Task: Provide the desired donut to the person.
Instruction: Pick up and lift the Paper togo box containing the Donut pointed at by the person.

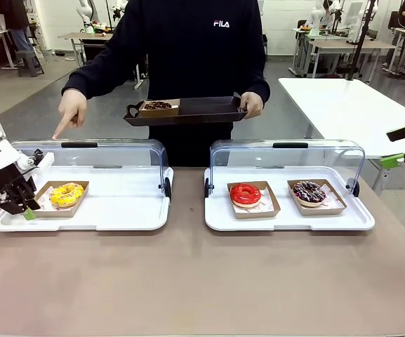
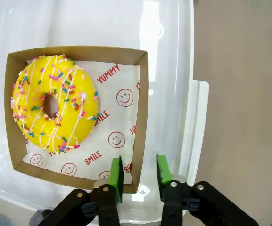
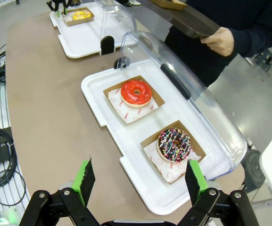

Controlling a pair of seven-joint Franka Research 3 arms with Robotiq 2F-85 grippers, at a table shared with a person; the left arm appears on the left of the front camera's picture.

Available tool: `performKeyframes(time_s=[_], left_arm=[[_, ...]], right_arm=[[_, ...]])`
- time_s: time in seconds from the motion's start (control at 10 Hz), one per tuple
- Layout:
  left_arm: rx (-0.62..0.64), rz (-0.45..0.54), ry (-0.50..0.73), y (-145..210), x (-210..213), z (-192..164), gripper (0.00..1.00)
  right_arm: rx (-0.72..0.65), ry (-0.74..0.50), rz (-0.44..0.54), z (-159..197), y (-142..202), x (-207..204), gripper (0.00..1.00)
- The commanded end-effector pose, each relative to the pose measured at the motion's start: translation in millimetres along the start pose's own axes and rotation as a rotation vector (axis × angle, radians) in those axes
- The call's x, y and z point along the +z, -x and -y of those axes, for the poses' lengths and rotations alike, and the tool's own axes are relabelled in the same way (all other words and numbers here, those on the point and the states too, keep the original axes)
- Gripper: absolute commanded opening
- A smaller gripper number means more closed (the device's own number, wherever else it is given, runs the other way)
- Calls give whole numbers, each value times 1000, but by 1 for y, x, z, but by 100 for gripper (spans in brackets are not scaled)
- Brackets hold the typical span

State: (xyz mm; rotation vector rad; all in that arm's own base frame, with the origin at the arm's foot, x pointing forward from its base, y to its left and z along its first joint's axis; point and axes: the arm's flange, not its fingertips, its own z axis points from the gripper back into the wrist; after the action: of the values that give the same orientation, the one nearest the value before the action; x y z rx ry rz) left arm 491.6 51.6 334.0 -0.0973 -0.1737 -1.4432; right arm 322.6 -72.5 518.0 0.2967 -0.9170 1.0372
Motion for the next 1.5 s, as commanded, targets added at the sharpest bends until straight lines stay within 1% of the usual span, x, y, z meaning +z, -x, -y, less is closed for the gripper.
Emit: performKeyframes(time_s=[0.0,0.2,0.4,0.5,0.6,0.8,0.9,1.0,1.1,1.3,1.4], left_arm=[[-36,7,-40,3,-5,6,0],[-55,44,-58,3,-11,5,0],[-55,44,-63,3,-9,6,0],[-59,39,-61,1,-3,11,0],[-78,70,-52,-2,7,19,0],[-133,61,-126,-12,39,54,0],[-142,56,-128,-16,60,79,0],[-137,61,-90,-14,73,98,0],[-114,56,-90,-10,82,113,0],[-120,63,-71,-6,101,155,0],[-124,57,-114,-7,113,173,0]], right_arm=[[-1,-8,22,2,1,-2,100],[-1,-8,22,2,1,-2,100],[-1,-8,22,2,1,-2,100],[-1,-8,22,2,1,-2,100],[-1,-8,22,2,1,-2,100],[-1,-8,22,2,1,-2,100],[-1,-8,22,2,1,-2,100],[-1,-8,22,2,1,-2,100],[-1,-8,22,2,1,-2,100],[-1,-8,22,2,1,-2,100],[-1,-8,22,2,1,-2,100]])
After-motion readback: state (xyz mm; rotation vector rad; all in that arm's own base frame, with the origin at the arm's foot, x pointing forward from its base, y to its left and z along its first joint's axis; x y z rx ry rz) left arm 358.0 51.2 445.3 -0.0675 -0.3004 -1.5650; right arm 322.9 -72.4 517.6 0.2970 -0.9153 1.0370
